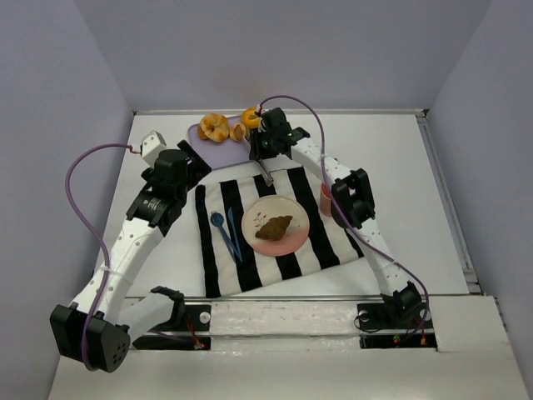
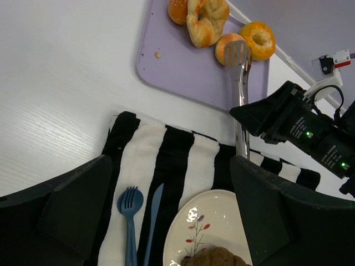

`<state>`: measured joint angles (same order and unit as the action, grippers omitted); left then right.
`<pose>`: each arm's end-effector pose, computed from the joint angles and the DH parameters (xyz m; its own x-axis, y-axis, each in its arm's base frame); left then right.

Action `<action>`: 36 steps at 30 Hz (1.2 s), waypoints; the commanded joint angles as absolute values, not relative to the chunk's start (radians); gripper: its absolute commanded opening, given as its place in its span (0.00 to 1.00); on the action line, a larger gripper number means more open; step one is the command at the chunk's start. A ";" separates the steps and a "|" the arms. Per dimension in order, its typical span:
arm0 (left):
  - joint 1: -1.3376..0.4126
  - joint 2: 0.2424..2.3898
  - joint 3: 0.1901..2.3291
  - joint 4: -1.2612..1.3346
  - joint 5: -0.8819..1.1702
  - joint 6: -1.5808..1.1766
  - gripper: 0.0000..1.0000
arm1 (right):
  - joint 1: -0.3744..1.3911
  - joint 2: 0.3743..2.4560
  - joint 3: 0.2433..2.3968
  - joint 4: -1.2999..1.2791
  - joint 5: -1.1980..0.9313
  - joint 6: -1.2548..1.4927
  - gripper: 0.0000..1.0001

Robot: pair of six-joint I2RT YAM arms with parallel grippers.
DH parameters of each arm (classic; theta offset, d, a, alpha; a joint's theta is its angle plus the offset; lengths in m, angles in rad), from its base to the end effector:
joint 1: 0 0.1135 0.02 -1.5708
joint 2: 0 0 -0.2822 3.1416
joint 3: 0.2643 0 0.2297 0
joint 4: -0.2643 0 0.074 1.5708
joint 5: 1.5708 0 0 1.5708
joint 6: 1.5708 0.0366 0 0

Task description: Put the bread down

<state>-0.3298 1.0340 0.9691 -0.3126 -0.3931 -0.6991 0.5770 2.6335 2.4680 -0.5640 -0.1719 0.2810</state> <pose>0.1948 -0.0518 0.3618 -0.2426 -0.5452 -0.8024 -0.2533 0.8340 -0.4901 0.4803 0.3201 0.2001 -0.7154 -0.1396 -0.6847 -0.4642 0.8274 0.3163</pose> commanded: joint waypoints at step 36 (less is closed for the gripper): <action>-0.311 0.802 0.882 -0.304 -0.259 -0.735 0.99 | 0.833 1.113 1.035 -0.370 -0.326 0.343 0.07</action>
<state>-0.3164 0.8318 0.9009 -0.3218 -0.2787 -0.7349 0.7872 1.2861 1.1374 -0.4007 -0.2134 0.3073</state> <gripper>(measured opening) 0.990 0.367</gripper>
